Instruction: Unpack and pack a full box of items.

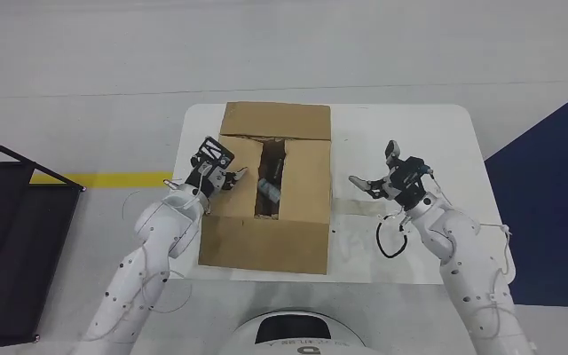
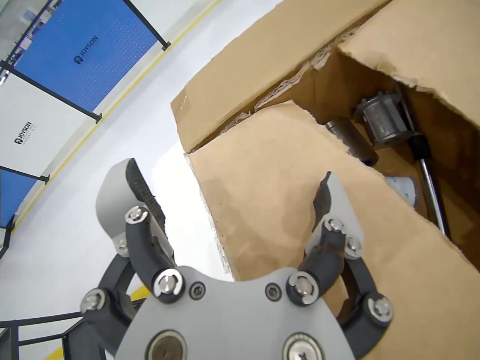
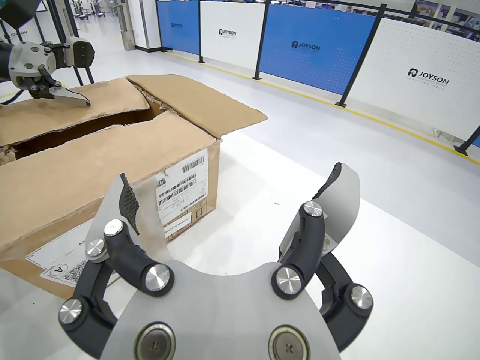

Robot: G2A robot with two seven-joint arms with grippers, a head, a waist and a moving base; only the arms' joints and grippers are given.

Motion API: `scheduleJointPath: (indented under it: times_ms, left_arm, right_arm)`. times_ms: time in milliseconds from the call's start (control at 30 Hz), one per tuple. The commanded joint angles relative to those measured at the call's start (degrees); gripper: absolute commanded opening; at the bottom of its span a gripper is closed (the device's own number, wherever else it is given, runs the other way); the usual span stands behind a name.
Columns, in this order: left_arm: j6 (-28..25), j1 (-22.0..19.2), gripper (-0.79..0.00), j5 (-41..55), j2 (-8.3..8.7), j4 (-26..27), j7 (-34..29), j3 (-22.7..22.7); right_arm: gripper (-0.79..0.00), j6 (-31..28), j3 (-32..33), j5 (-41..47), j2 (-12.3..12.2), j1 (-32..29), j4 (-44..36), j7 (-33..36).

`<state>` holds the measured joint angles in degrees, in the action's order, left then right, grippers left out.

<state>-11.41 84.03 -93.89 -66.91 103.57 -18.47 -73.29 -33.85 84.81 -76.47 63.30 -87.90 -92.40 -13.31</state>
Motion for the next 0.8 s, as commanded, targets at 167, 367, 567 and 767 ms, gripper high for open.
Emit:
scheduleJointPath:
  times_ms: [167, 367, 567, 767]
  left_arm:
    - [-1.25, -0.11, 0.0, 1.5, -0.38, 3.27, 2.73, 2.28]
    - [-3.44, -7.55, 0.0, 3.33, -1.51, 1.52, -4.04, 7.49]
    - [-2.27, -15.01, 0.0, 1.72, -3.42, -4.67, -14.13, 15.51]
    - [-1.57, -17.89, 0.0, 0.1, -4.43, -8.23, -18.86, 18.61]
  right_arm:
    - [0.0, -0.41, -0.73, -1.86, -0.07, -0.71, -1.06, -0.16]
    - [0.0, 2.93, -1.77, -2.39, 0.15, 0.67, 0.92, 2.16]
    - [0.0, 7.49, -4.61, -4.2, 0.63, 2.34, 1.8, 7.73]
    - [0.0, 9.7, -6.64, -4.66, 1.02, 4.12, 3.01, 10.77]
